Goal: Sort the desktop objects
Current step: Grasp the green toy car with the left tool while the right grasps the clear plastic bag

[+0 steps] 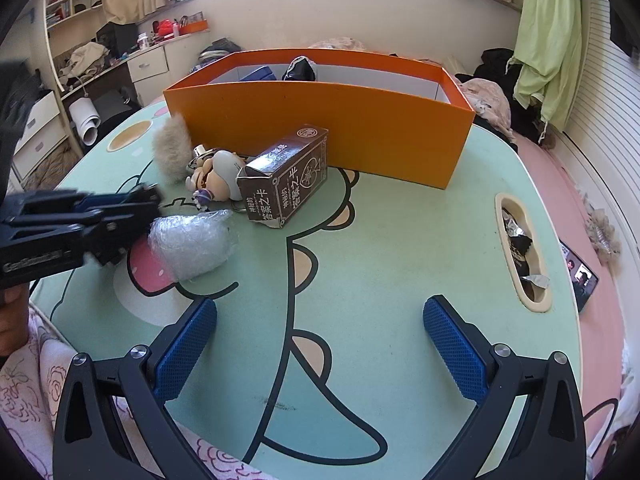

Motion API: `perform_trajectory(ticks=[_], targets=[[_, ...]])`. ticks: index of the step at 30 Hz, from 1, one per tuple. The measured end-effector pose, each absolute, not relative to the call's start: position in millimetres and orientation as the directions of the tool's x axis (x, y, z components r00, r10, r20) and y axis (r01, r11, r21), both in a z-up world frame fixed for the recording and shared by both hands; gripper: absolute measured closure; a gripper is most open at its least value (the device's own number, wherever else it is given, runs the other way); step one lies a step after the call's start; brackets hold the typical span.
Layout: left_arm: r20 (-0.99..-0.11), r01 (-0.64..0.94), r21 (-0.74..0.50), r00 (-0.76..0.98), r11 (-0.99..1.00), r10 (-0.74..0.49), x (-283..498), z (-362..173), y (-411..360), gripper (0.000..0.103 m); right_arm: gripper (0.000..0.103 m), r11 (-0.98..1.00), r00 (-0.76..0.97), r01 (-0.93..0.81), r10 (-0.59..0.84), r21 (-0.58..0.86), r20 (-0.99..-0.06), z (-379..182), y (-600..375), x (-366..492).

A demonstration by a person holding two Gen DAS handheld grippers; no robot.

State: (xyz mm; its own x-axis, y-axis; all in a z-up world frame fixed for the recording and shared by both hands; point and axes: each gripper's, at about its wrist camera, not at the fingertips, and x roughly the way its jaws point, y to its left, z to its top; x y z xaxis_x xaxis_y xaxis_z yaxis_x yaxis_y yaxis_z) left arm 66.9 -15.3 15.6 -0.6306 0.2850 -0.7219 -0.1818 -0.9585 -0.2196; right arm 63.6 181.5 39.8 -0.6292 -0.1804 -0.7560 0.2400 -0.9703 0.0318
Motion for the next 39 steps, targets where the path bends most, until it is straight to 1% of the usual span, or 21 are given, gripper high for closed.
perform_trajectory(ticks=[4, 7, 9, 11, 14, 16, 18, 20, 21, 23, 24, 25, 26, 27, 31, 35, 37, 39], targets=[[-0.670, -0.143, -0.267, -0.684, -0.953, 0.290, 89, 16, -38, 0.078, 0.000, -0.970, -0.631, 0.239, -0.183, 0.035, -0.754, 40, 182, 64], [-0.665, -0.102, -0.264, -0.701, -0.959, 0.258, 96, 10, -46, 0.079, 0.000, -0.966, -0.636, 0.245, -0.224, 0.082, -0.739, 43, 188, 65], [-0.656, -0.093, -0.285, -0.706, -0.954, 0.265, 97, 8, -52, 0.079, 0.000, -0.960, -0.636, 0.249, -0.264, 0.131, -0.725, 45, 192, 65], [-0.659, -0.092, -0.288, -0.703, -0.953, 0.267, 95, 7, -52, 0.079, 0.000, -0.951, -0.641, 0.270, -0.294, 0.150, -0.709, 51, 190, 67], [-0.661, -0.094, -0.271, -0.705, -0.958, 0.256, 94, 7, -48, 0.079, 0.000, -0.922, -0.638, 0.364, -0.350, 0.131, -0.686, 63, 171, 70], [-0.662, -0.095, -0.267, -0.705, -0.959, 0.254, 93, 6, -47, 0.079, 0.000, -0.898, -0.634, 0.433, -0.364, 0.077, -0.682, 72, 147, 69], [-0.662, -0.095, -0.268, -0.705, -0.959, 0.255, 93, 7, -46, 0.079, 0.000, -0.885, -0.629, 0.464, -0.360, 0.040, -0.689, 75, 129, 62], [-0.662, -0.095, -0.265, -0.705, -0.960, 0.253, 93, 7, -46, 0.079, 0.000, -0.878, -0.604, 0.476, -0.366, 0.047, -0.708, 74, 116, 47], [-0.663, -0.095, -0.263, -0.706, -0.960, 0.251, 92, 7, -46, 0.079, 0.002, -0.878, -0.591, 0.475, -0.366, 0.057, -0.719, 72, 112, 39], [-0.663, -0.095, -0.260, -0.706, -0.961, 0.249, 92, 7, -45, 0.079, 0.026, -0.875, -0.556, 0.478, -0.372, 0.081, -0.743, 67, 107, 27], [-0.662, -0.095, -0.259, -0.707, -0.961, 0.249, 92, 7, -45, 0.079, 0.047, -0.873, -0.539, 0.480, -0.375, 0.091, -0.754, 63, 106, 26], [-0.662, -0.095, -0.260, -0.707, -0.961, 0.249, 92, 6, -45, 0.079, 0.061, -0.871, -0.521, 0.480, -0.379, 0.105, -0.765, 59, 106, 24], [-0.661, -0.095, -0.260, -0.707, -0.961, 0.249, 93, 7, -45, 0.079, 0.065, -0.870, -0.522, 0.479, -0.387, 0.114, -0.760, 57, 107, 26], [-0.662, -0.095, -0.260, -0.707, -0.961, 0.249, 92, 7, -45, 0.079, 0.067, -0.867, -0.525, 0.483, -0.399, 0.123, -0.752, 56, 109, 29], [-0.657, -0.098, -0.255, -0.712, -0.962, 0.247, 94, 9, -45, 0.079, 0.068, -0.862, -0.555, 0.483, -0.438, 0.154, -0.707, 62, 121, 44], [-0.637, -0.123, -0.228, -0.732, -0.966, 0.244, 98, 18, -41, 0.079, 0.068, -0.857, -0.611, 0.469, -0.489, 0.213, -0.623, 73, 151, 64], [-0.637, -0.131, -0.198, -0.736, -0.971, 0.229, 98, 22, -37, 0.079, 0.068, -0.866, -0.655, 0.450, -0.487, 0.219, -0.578, 76, 167, 73], [-0.634, -0.150, -0.187, -0.737, -0.971, 0.236, 98, 27, -33, 0.079, 0.068, -0.871, -0.679, 0.441, -0.482, 0.217, -0.553, 77, 179, 79]])
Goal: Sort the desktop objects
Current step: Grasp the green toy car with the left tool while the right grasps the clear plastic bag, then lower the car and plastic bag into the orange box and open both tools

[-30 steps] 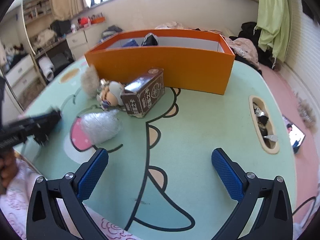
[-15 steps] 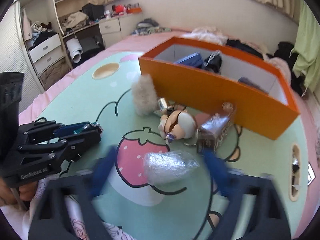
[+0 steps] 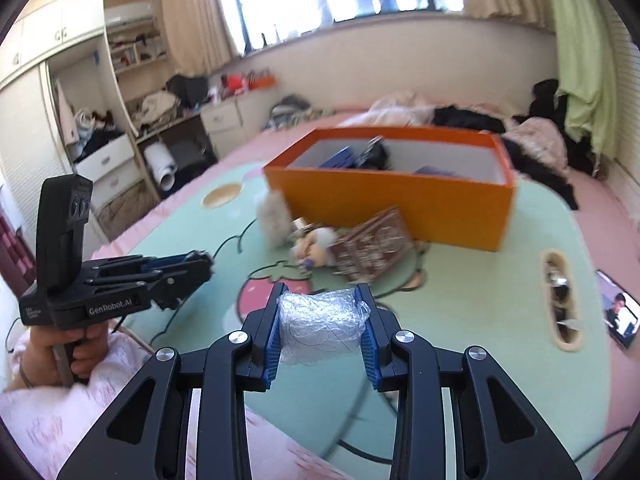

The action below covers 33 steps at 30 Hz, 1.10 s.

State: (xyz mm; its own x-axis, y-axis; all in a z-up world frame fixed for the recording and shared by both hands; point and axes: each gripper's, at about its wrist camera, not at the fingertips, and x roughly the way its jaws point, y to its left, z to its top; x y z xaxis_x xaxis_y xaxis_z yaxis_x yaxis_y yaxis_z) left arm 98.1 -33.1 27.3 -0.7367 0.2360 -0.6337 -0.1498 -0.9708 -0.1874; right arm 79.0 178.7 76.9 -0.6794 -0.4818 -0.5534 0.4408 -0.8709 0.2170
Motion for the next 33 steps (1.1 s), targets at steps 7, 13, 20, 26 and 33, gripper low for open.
perform_trajectory(ticks=[7, 13, 20, 26, 33], targets=[[-0.612, -0.203, -0.197, -0.739, -0.959, 0.282, 86, 53, -20, 0.079, 0.068, -0.881, -0.698, 0.412, -0.468, 0.231, -0.542, 80, 194, 78], [-0.577, -0.238, -0.227, -0.748, -0.944, 0.327, 41, 96, -3, 0.079, 0.068, -0.906, -0.746, 0.340, -0.423, 0.252, -0.514, 107, 208, 60], [-0.600, -0.241, -0.215, -0.732, -0.946, 0.323, -41, 123, 30, 0.074, 0.068, -0.940, -0.789, 0.236, -0.333, 0.246, -0.516, 140, 207, -11], [-0.601, -0.171, -0.326, -0.722, -0.930, 0.343, -43, 114, 20, 0.030, 0.034, -0.941, -0.781, 0.089, -0.269, 0.326, -0.563, 133, 223, -45], [-0.642, -0.145, -0.104, -0.745, -0.984, 0.178, 20, 98, 16, 0.016, 0.021, -0.960, -0.814, 0.149, -0.255, 0.236, -0.523, 133, 219, 21]])
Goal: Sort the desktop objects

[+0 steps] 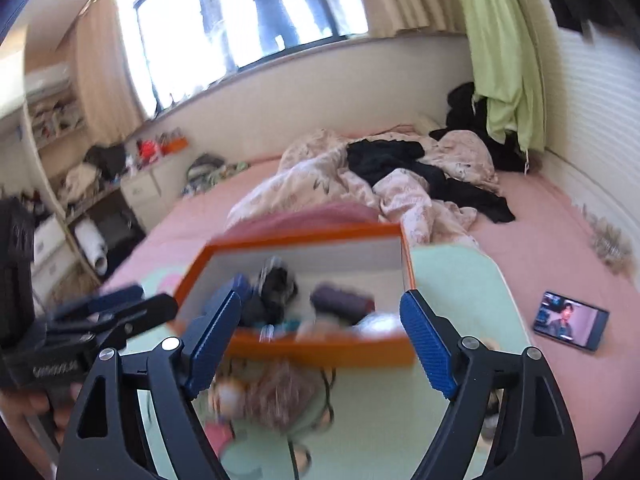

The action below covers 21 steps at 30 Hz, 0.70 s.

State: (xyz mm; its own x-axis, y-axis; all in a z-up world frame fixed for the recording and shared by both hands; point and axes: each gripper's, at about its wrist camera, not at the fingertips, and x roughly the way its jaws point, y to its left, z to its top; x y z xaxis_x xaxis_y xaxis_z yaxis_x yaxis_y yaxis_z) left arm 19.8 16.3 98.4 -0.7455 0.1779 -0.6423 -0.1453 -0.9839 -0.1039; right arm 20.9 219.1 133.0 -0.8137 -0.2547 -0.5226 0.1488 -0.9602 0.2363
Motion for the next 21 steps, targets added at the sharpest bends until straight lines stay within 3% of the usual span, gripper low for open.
perform_trajectory(ticks=[11, 13, 15, 21], targets=[[-0.781, -0.022, -0.104, -0.617, -0.994, 0.095, 49, 23, -12, 0.014, 0.021, -0.968, -0.647, 0.215, -0.239, 0.128, -0.724, 55, 184, 61], [-0.791, 0.017, -0.056, -0.611, -0.998, 0.035, 49, 14, -14, 0.000, 0.012, -0.977, -0.634, 0.191, -0.198, 0.096, -0.747, 50, 183, 55], [-0.784, 0.021, 0.025, -0.620, -0.999, -0.033, 52, 9, -9, 0.000, 0.000, -0.979, -0.624, 0.189, -0.183, 0.081, -0.760, 47, 182, 52], [-0.779, 0.015, 0.019, -0.626, -1.000, -0.024, 54, 7, -11, 0.000, 0.000, -0.979, -0.624, 0.202, -0.154, 0.032, -0.767, 42, 180, 53]])
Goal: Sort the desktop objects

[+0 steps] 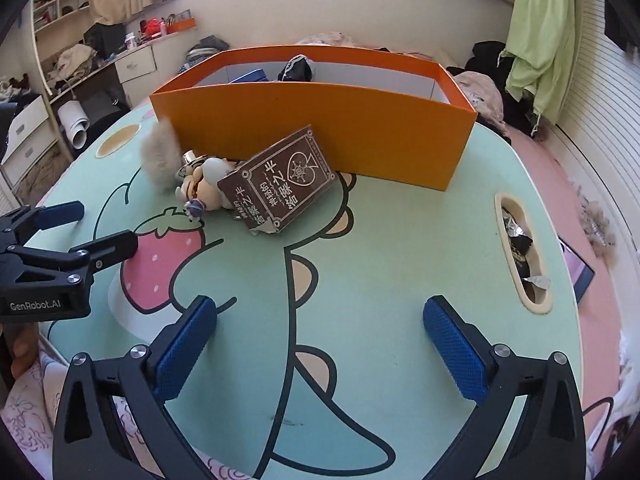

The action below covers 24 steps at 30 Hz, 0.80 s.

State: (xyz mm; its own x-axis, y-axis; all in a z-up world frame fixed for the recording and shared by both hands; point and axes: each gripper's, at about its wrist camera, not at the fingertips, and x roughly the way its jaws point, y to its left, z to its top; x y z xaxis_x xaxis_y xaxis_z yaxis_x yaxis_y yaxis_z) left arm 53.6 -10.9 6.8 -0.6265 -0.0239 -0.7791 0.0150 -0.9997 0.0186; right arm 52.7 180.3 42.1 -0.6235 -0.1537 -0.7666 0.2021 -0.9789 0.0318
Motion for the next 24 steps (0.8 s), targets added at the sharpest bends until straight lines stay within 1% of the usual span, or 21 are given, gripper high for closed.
perform_trajectory(ticks=[24], targets=[[-0.775, 0.012, 0.017, -0.632, -1.000, -0.021, 52.0, 5.9, -10.7, 0.000, 0.000, -0.977, -0.628, 0.212, -0.163, 0.033, -0.761, 43.3, 181.7, 53.9]])
